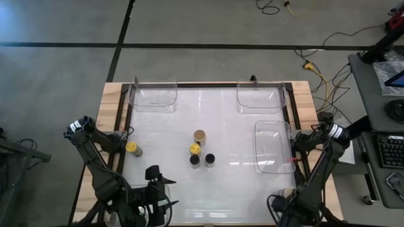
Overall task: Sort spices by type
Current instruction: Put the green seasoning bottle into the bottom transparent bin
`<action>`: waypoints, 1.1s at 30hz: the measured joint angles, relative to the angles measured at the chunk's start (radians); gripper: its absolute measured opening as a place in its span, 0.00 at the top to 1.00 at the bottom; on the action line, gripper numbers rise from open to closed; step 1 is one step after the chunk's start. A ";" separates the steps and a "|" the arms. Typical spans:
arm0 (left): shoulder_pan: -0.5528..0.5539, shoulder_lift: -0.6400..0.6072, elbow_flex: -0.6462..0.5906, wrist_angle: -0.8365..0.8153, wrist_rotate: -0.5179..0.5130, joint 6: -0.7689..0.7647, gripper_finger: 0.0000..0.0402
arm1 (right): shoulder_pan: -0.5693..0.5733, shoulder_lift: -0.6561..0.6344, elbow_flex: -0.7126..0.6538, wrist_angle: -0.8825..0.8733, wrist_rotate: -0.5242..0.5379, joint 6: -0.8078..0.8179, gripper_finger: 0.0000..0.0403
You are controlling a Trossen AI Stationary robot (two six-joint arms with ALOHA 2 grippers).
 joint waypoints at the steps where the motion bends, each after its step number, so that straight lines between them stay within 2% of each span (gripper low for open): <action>1: 0.000 0.000 0.000 0.000 0.000 0.001 0.28 | -0.005 0.000 0.012 -0.003 0.019 -0.004 0.49; 11: 0.000 0.000 0.000 -0.035 0.000 0.001 0.28 | -0.097 0.002 0.078 -0.001 0.165 -0.091 0.49; 18: 0.000 -0.004 0.000 -0.092 0.028 -0.016 0.28 | -0.204 0.071 0.218 -0.027 0.301 -0.307 0.49; 24: 0.000 -0.009 0.020 -0.156 0.039 -0.053 0.28 | -0.287 0.203 0.414 -0.218 0.380 -0.557 0.49; 28: 0.000 -0.010 0.054 -0.227 0.113 -0.104 0.28 | -0.326 0.298 0.547 -0.369 0.416 -0.720 0.49; 33: -0.004 -0.010 0.079 -0.243 0.140 -0.118 0.28 | -0.366 0.387 0.648 -0.479 0.454 -0.897 0.49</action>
